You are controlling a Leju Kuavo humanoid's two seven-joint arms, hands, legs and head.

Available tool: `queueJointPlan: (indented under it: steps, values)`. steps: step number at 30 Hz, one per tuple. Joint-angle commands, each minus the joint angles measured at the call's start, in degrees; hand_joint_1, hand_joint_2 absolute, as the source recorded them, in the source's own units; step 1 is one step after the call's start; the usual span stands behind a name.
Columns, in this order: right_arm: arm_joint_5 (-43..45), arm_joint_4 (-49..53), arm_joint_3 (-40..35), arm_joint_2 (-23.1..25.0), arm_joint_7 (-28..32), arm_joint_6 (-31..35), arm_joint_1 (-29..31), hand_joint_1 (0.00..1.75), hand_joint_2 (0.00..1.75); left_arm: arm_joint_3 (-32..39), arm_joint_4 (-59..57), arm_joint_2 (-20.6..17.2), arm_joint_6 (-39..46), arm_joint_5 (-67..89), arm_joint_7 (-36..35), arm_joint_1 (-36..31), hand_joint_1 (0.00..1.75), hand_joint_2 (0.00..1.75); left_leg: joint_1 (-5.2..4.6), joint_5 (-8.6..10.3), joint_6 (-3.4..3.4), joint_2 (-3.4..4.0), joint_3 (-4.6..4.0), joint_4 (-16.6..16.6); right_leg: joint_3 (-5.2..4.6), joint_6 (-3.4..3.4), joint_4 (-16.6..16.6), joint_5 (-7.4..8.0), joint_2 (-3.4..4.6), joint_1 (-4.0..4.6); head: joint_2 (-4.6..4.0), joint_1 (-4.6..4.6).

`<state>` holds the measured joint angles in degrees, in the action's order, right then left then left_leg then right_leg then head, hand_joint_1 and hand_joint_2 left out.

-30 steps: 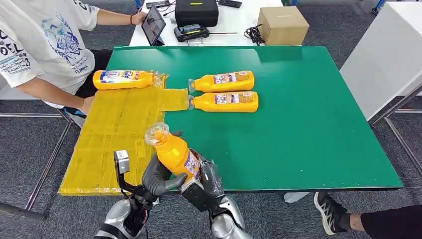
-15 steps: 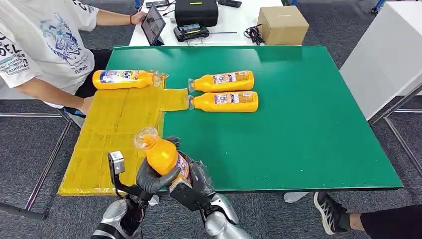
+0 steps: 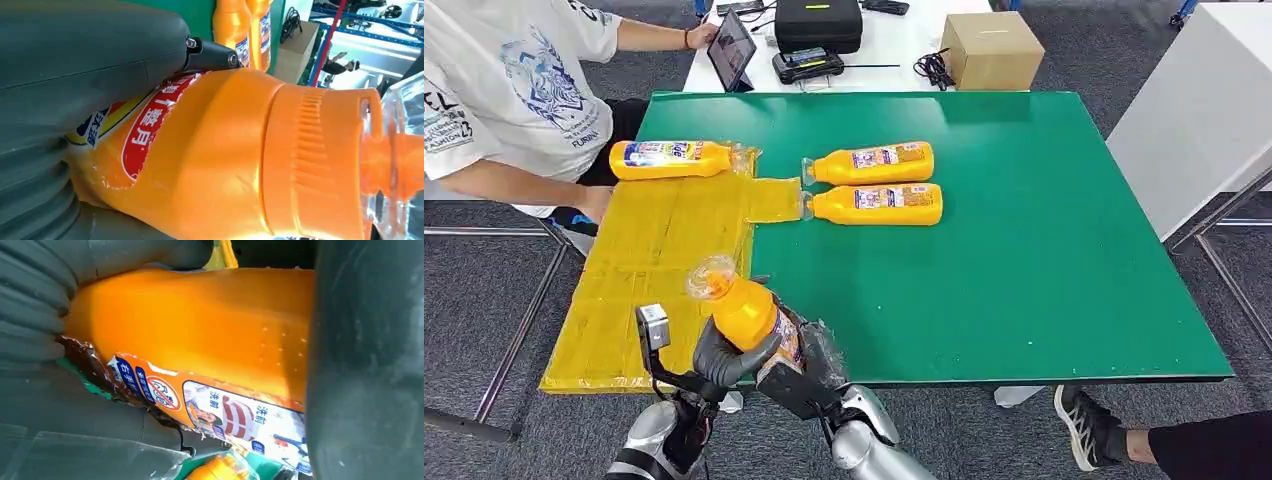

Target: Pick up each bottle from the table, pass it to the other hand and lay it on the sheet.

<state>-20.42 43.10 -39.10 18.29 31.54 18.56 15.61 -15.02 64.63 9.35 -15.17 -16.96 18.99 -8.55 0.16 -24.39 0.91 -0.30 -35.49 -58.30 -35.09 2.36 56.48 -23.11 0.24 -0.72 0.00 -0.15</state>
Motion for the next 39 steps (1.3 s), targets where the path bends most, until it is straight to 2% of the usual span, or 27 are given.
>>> queueJointPlan:
  steps: [1,3,4,5,6,7,8,9,14,18,22,28,30,34,37,38,39]
  values:
    - [-0.9,-5.5,-5.8,1.71,-0.07,-2.53,0.93,1.75,1.75,-2.78,-3.74,0.66,-0.25,0.6,-0.59,-3.84,1.75,1.75,0.02,-0.02,-0.03,-0.08,0.09,0.02,0.11,-0.05,-0.02,-0.05,-0.1,0.02,0.0,-0.02]
    - [-0.68,-5.82,-6.05,1.71,-0.09,-2.37,1.1,1.75,1.75,-2.58,-3.09,0.75,-0.48,0.47,-0.14,-3.69,1.75,1.75,0.04,-0.05,-0.04,-0.09,0.13,0.02,0.17,-0.06,-0.03,-0.08,-0.12,0.05,0.0,0.0]
    - [-0.3,-5.98,-5.95,1.71,-0.25,-1.95,1.17,1.66,1.75,-2.07,-2.77,0.96,-0.04,0.51,0.08,-3.68,1.75,1.75,0.06,-0.1,-0.06,-0.11,0.25,0.0,0.3,-0.1,-0.02,-0.14,-0.16,0.07,0.0,0.0]
    - [-0.06,-5.86,-5.56,1.71,-0.34,-1.23,1.1,0.1,1.75,-1.29,-2.31,1.18,1.22,0.62,0.53,-3.66,1.75,1.75,0.04,-0.07,-0.05,-0.09,0.18,0.01,0.22,-0.08,-0.02,-0.1,-0.13,0.05,0.0,0.0]
    - [0.18,-5.34,-4.7,1.71,-0.66,0.83,0.87,0.0,1.75,-0.47,-1.52,1.25,2.35,0.66,0.81,-3.49,1.75,1.75,0.03,-0.05,-0.04,-0.1,0.14,0.01,0.17,-0.07,-0.01,-0.09,-0.13,0.04,0.0,0.0]
    - [0.83,-4.75,-3.92,1.71,-0.95,1.14,0.7,0.0,1.75,0.2,-0.66,1.2,3.24,0.83,1.04,-3.27,1.75,1.75,0.06,-0.1,-0.06,-0.11,0.24,0.0,0.29,-0.1,-0.01,-0.13,-0.15,0.07,0.0,0.0]
    - [1.29,-3.86,-2.59,1.71,-1.5,1.82,0.46,0.0,0.0,0.88,0.43,1.07,4.62,1.47,1.32,-3.0,1.75,1.75,0.05,-0.08,-0.05,-0.11,0.17,-0.01,0.22,-0.08,-0.01,-0.11,-0.15,0.06,0.0,0.0]
    - [0.61,-0.97,-0.92,1.27,-1.28,4.45,-0.35,0.0,0.0,2.0,2.34,0.83,9.13,4.99,3.12,-2.6,1.75,1.75,0.08,-0.14,-0.07,-0.11,0.3,-0.01,0.35,-0.12,0.0,-0.18,-0.17,0.1,0.0,0.0]
    - [-3.56,21.02,3.15,-3.01,-4.42,8.5,-6.26,0.0,0.0,6.33,6.99,0.02,23.3,20.26,7.66,-2.53,1.75,1.75,0.06,-0.03,-0.04,-0.03,-0.01,-0.03,0.03,-0.05,0.0,-0.04,-0.07,0.06,0.0,0.02]
    - [-5.93,33.14,4.45,-4.91,-5.25,8.68,-9.46,0.0,0.0,11.34,4.49,0.71,32.9,30.6,8.96,-4.61,1.75,1.75,0.06,-0.06,-0.05,-0.11,0.04,-0.04,0.09,-0.07,0.02,-0.09,-0.14,0.07,0.0,0.0]
    - [-4.51,34.6,3.78,-4.84,-4.68,6.5,-9.55,0.0,0.0,14.17,1.49,1.33,36.94,34.18,11.1,-6.85,1.75,1.75,0.04,-0.04,-0.04,-0.09,0.1,0.0,0.15,-0.06,-0.01,-0.07,-0.13,0.05,0.0,0.0]
    - [-1.0,34.35,3.61,-4.31,-3.14,5.11,-9.53,0.0,0.0,15.0,1.73,1.17,38.15,35.12,11.57,-8.54,1.75,1.75,0.04,-0.04,-0.05,-0.11,0.18,0.03,0.23,-0.08,-0.04,-0.08,-0.16,0.05,0.0,0.02]
    - [-0.26,35.14,3.47,-4.45,-2.4,4.91,-9.56,0.0,0.0,14.57,1.8,0.45,41.16,38.46,12.14,-8.98,1.75,1.75,0.03,-0.02,-0.03,-0.06,0.07,0.01,0.09,-0.05,-0.02,-0.05,-0.1,0.03,0.0,0.0]
    - [2.66,40.15,3.68,-4.71,0.96,6.6,-9.96,0.0,0.0,12.34,-5.32,-4.19,52.65,61.16,7.3,-12.6,1.75,1.75,0.05,-0.07,-0.07,-0.09,0.2,0.01,0.23,-0.09,-0.01,-0.11,-0.15,0.07,0.0,0.0]
    - [3.31,43.56,2.61,-5.38,1.1,6.97,-9.74,0.0,0.0,13.11,-14.72,-6.69,55.17,77.24,4.11,-16.02,1.75,1.75,0.0,-0.02,-0.06,-0.07,0.22,0.08,0.22,-0.08,-0.03,-0.06,-0.1,0.01,0.0,0.02]
    - [3.41,43.83,2.1,-5.57,0.86,6.72,-9.67,0.0,1.75,15.77,-16.68,-6.33,55.17,82.36,4.21,-16.57,1.75,1.75,0.0,0.0,-0.05,-0.01,0.14,0.06,0.14,-0.06,-0.03,-0.02,-0.03,0.01,0.0,0.0]
    - [3.69,43.99,1.89,-5.3,0.42,5.57,-9.8,0.0,1.75,15.02,-18.41,-7.6,55.17,89.7,0.99,-17.21,1.75,1.75,0.02,-0.04,-0.08,0.03,0.29,0.08,0.27,-0.09,-0.04,-0.06,-0.01,0.03,0.0,0.0]
